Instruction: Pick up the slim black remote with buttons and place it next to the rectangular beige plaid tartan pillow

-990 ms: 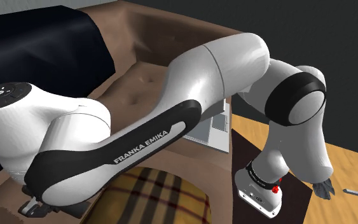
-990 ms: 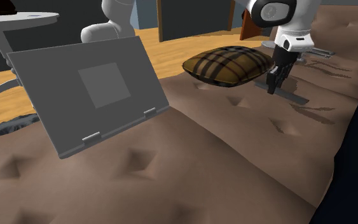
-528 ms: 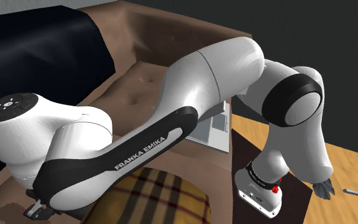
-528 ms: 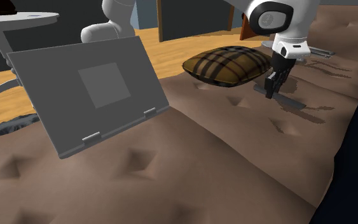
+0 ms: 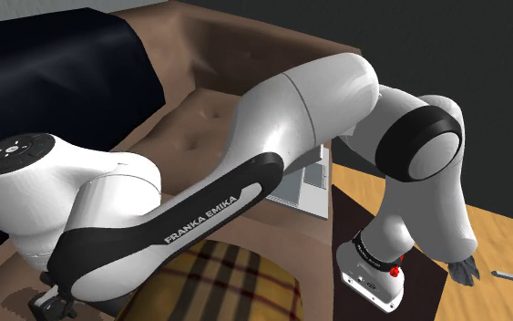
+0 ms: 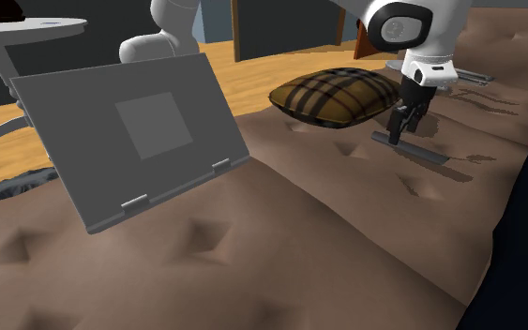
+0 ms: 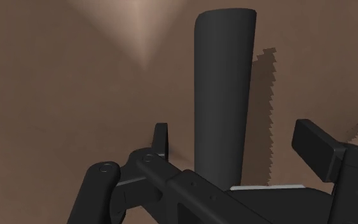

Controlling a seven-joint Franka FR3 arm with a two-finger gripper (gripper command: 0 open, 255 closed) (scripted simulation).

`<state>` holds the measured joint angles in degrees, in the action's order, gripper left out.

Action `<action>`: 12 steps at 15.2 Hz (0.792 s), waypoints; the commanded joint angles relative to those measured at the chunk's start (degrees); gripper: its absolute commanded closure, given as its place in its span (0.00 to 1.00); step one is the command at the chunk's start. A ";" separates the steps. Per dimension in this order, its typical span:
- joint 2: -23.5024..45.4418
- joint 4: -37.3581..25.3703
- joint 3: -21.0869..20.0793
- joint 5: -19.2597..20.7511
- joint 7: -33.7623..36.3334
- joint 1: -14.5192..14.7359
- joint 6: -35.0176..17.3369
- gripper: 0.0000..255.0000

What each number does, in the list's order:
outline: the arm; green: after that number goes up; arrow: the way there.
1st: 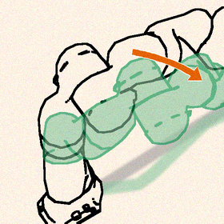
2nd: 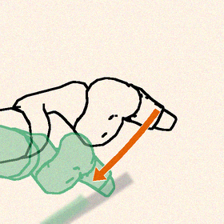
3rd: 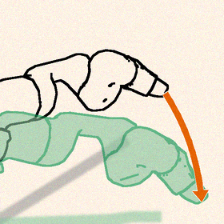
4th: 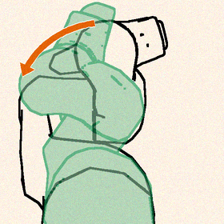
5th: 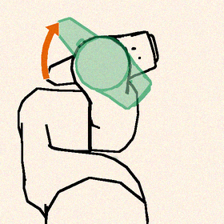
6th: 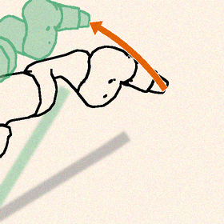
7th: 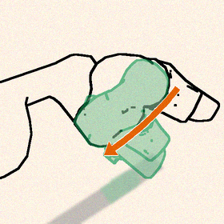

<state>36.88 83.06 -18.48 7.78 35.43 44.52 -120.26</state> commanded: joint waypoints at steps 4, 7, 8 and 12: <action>-2.39 -2.05 -0.45 -0.72 -0.43 -0.41 4.38 0.00; -2.93 -2.74 -0.54 -0.89 -0.54 -0.48 5.58 0.00; -2.92 -2.75 -0.54 -0.90 -0.54 -0.48 5.59 0.00; -2.92 -2.75 -0.54 -0.90 -0.54 -0.48 5.59 0.00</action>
<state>33.96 80.31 -19.01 6.88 34.90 44.04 -114.68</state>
